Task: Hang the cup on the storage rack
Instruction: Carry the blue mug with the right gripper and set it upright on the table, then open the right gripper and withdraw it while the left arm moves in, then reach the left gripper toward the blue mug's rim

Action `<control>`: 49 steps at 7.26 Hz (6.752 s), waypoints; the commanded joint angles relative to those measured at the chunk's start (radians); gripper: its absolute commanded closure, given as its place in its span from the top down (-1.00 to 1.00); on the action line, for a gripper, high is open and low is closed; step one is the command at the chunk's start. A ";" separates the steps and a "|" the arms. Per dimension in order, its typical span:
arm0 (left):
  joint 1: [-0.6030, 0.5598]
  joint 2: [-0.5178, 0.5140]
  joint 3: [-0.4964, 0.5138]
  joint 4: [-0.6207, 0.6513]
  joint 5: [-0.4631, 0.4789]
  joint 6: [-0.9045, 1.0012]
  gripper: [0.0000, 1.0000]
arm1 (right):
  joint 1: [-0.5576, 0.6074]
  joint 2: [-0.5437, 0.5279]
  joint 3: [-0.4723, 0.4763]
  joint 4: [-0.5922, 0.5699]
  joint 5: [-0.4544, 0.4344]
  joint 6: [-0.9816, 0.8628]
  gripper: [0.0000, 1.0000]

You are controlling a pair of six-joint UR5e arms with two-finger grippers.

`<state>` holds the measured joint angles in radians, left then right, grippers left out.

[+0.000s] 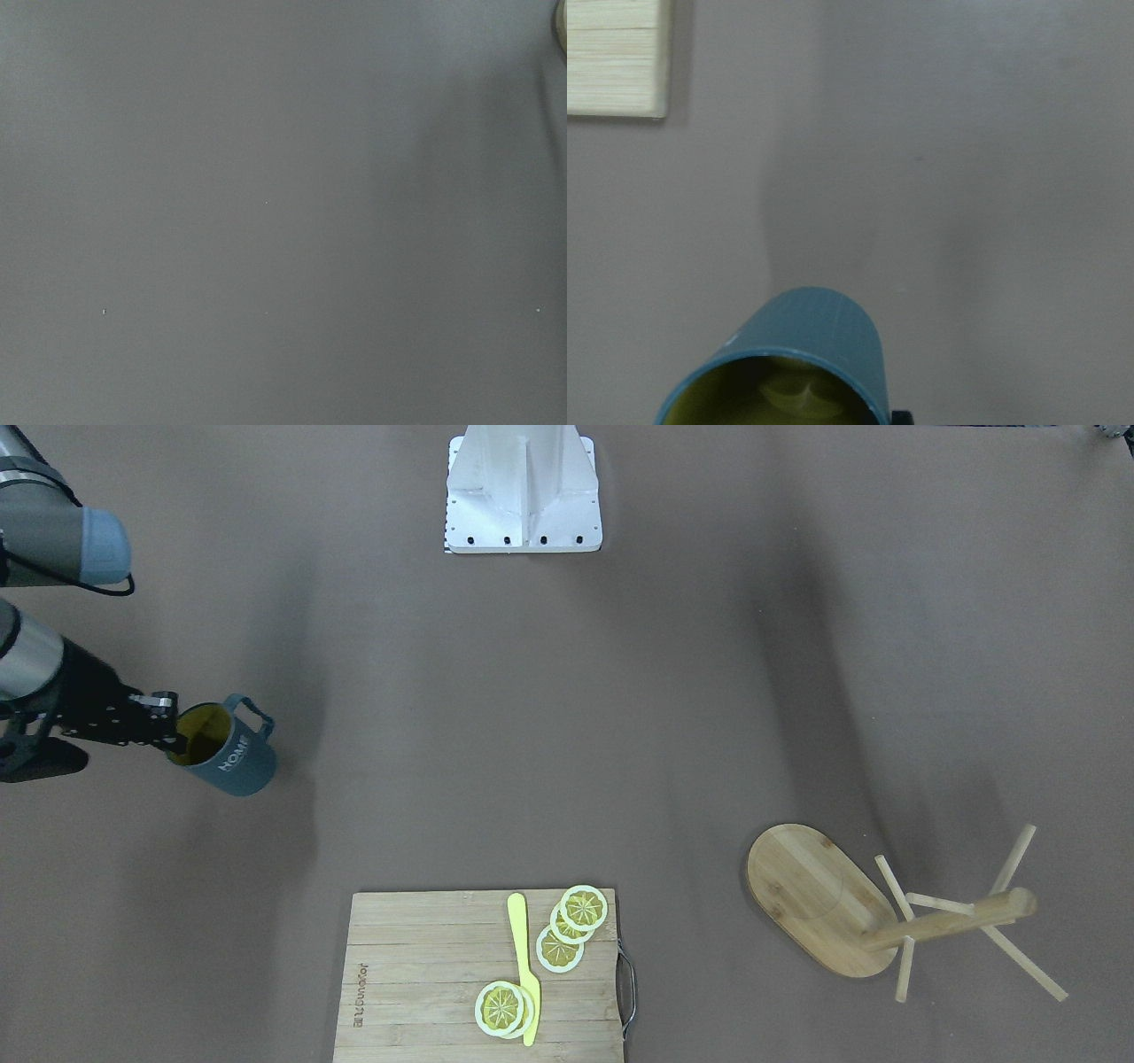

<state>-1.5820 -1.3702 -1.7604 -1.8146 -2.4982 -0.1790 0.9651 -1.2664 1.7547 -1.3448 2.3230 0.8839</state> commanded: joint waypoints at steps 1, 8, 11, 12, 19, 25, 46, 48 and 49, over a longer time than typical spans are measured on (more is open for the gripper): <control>0.000 -0.006 0.004 0.003 -0.001 -0.013 0.95 | -0.229 0.146 0.016 -0.011 -0.167 0.299 -1.00; 0.000 -0.003 0.009 -0.002 -0.001 -0.013 0.96 | -0.450 0.355 -0.047 -0.143 -0.274 0.708 -1.00; 0.000 0.003 0.005 -0.006 -0.002 -0.013 0.96 | -0.468 0.379 -0.082 -0.142 -0.304 0.718 -0.53; 0.002 0.000 0.007 -0.005 -0.002 -0.013 0.95 | -0.471 0.396 -0.116 -0.142 -0.304 0.718 -0.17; 0.190 -0.098 -0.014 -0.542 -0.099 -0.495 0.94 | -0.219 0.178 0.152 -0.206 -0.115 0.562 1.00; 0.547 -0.372 -0.124 -0.707 0.184 -0.568 0.95 | 0.119 -0.175 0.135 -0.200 -0.021 0.025 1.00; 1.358 -0.607 -0.025 -0.486 1.230 -0.514 0.71 | 0.458 -0.248 -0.228 -0.195 -0.019 -0.773 1.00; 1.360 -0.624 -0.015 -0.486 1.225 -0.510 0.68 | 0.458 -0.245 -0.228 -0.197 -0.016 -0.773 1.00; 1.360 -0.626 -0.014 -0.486 1.222 -0.510 0.60 | 0.460 -0.243 -0.230 -0.197 -0.017 -0.772 1.00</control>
<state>-0.2230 -1.9906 -1.7780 -2.3009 -1.2723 -0.6897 1.4243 -1.5114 1.5268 -1.5411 2.3064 0.1107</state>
